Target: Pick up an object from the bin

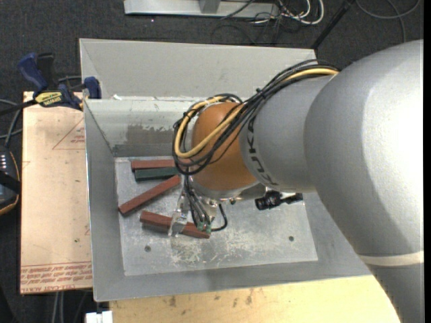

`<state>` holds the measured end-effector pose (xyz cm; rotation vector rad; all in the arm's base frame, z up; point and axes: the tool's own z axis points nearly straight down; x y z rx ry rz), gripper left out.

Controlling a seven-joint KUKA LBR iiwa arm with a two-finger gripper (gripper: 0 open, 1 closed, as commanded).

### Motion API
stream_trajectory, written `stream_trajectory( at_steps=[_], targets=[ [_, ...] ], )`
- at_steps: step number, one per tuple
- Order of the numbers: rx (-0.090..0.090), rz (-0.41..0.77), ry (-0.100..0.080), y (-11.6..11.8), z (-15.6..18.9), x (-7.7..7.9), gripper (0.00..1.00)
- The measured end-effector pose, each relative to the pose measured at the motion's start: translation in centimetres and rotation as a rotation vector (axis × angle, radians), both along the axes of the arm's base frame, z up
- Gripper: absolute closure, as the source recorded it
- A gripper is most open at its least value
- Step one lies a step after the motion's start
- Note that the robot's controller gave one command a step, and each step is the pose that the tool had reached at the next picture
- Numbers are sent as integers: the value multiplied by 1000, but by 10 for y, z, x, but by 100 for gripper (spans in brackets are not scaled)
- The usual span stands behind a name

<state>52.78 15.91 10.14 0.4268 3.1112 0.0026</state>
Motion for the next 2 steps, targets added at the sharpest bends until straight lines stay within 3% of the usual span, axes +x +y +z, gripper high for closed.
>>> stream_trajectory(
  at_steps=[2],
  targets=[
    [0, 1, 1, 0, 16, 0, 100]
  ],
)
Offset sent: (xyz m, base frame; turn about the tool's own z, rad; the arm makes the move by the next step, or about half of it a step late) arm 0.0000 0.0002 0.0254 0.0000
